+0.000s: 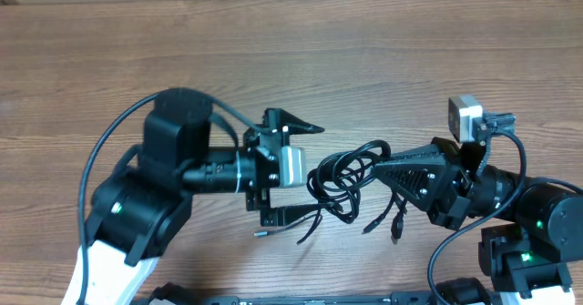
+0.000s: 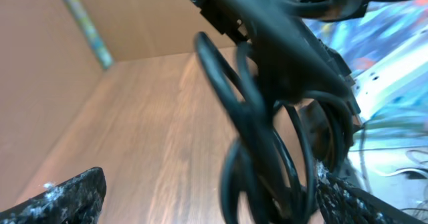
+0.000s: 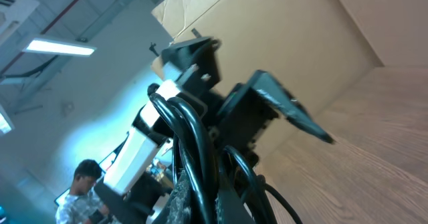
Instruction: Untangle cables
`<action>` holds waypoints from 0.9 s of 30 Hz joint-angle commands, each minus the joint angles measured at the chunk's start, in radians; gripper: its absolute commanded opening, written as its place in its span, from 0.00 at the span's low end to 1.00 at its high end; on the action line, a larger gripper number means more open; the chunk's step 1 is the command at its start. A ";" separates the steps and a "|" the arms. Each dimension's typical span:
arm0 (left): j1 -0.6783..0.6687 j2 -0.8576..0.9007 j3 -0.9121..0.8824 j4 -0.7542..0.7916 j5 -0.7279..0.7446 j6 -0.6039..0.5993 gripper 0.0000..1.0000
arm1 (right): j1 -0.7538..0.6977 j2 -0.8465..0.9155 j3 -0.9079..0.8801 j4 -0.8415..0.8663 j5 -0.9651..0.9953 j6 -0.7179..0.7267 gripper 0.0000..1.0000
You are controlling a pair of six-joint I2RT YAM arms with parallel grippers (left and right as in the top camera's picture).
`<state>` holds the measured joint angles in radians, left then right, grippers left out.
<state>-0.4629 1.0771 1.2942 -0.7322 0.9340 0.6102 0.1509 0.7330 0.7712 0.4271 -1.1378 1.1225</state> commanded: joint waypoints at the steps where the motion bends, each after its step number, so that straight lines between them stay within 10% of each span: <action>1: 0.004 0.047 0.017 0.031 0.150 0.023 0.99 | 0.000 -0.008 0.029 0.010 -0.016 0.007 0.04; 6: 0.004 0.080 0.017 0.050 0.213 0.023 0.73 | 0.000 -0.008 0.029 0.010 -0.025 0.006 0.04; 9: 0.005 0.086 0.017 0.053 0.213 0.023 0.05 | 0.000 -0.007 0.029 0.009 -0.025 0.002 0.04; 18: 0.005 0.084 0.017 0.050 -0.029 -0.136 0.04 | 0.000 0.022 0.029 -0.300 -0.002 -0.278 0.16; 27: 0.005 0.070 0.017 -0.013 -0.508 -0.397 0.04 | 0.000 0.078 0.029 -0.708 0.170 -0.497 0.80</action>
<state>-0.4629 1.1614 1.2949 -0.7353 0.6628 0.3588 0.1509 0.8040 0.7856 -0.2283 -1.0561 0.7475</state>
